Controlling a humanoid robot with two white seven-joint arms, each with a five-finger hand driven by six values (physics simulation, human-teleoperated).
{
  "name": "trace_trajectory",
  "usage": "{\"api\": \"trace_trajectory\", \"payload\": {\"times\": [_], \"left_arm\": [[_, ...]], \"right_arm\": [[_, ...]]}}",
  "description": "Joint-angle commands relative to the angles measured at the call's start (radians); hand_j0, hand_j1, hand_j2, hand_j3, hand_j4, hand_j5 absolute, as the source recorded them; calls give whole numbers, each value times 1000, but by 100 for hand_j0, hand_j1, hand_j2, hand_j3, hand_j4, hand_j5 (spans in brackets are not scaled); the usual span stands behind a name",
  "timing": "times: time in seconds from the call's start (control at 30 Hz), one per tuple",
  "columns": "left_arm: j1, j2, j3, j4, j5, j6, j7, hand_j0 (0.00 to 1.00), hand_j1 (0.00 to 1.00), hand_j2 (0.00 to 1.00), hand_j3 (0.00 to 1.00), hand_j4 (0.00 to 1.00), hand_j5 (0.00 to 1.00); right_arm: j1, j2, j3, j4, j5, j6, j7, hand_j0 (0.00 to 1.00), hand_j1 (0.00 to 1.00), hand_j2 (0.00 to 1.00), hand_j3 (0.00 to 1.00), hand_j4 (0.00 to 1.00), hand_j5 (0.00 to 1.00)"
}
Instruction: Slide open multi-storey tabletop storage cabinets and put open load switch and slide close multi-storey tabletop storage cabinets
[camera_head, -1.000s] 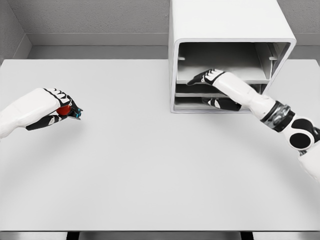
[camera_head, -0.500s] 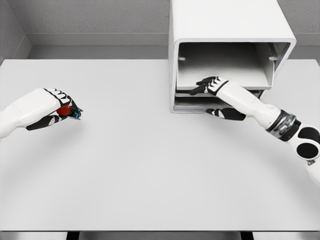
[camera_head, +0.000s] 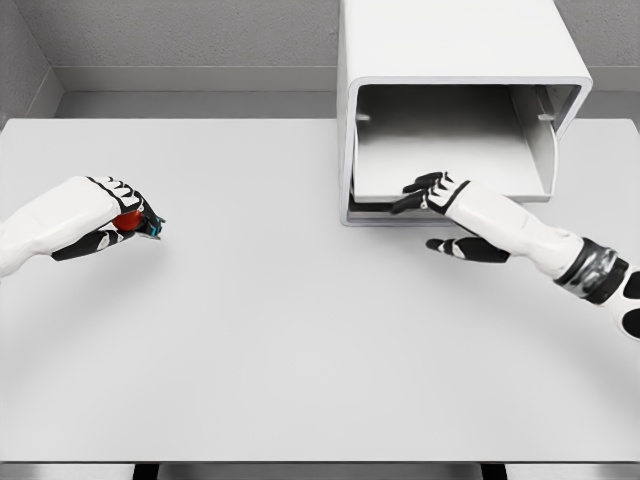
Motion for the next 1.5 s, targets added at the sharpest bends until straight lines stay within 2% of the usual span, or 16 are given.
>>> {"api": "trace_trajectory", "payload": {"times": [0.0,0.23,0.37,0.6,0.7,0.83,0.9,1.13,1.4,1.47], "left_arm": [[0,-2,0,1,8,3,1,51,51,51,51,51,51],[-28,-39,-3,1,7,3,1,50,50,50,50,50,50],[-43,-62,-7,0,8,3,1,51,51,51,51,51,51],[-74,-133,-14,-17,5,3,1,51,51,51,51,51,51],[-95,-174,-18,-30,4,3,1,50,50,50,50,50,50],[-120,-222,-21,-30,-10,3,1,50,50,50,50,50,50],[-138,-240,-47,-30,-10,3,1,50,50,50,50,50,50],[-147,-277,-63,-40,-7,3,1,50,50,50,50,50,50],[-158,-318,-79,-56,-7,3,1,49,49,49,49,49,49],[-163,-357,-89,-56,-5,3,1,49,49,49,49,49,49]], "right_arm": [[0,-14,-10,-24,-8,1,0,77,77,77,77,77,77],[38,-60,-68,-70,-31,1,3,77,77,77,77,77,77],[60,-92,-157,-108,-60,1,8,76,76,76,76,76,76],[74,-119,-231,-110,-132,1,11,43,43,43,43,43,43],[109,-123,-298,-107,-155,1,11,42,42,42,42,42,42],[112,-123,-338,-98,-176,1,11,43,43,43,43,43,43],[126,-123,-374,-87,-182,1,11,43,43,43,43,43,43],[130,-122,-397,5,-192,1,11,44,44,44,44,44,44],[150,-129,-418,68,-201,1,11,44,44,44,44,44,44],[156,-131,-418,100,-201,1,11,44,44,44,44,44,44]]}}
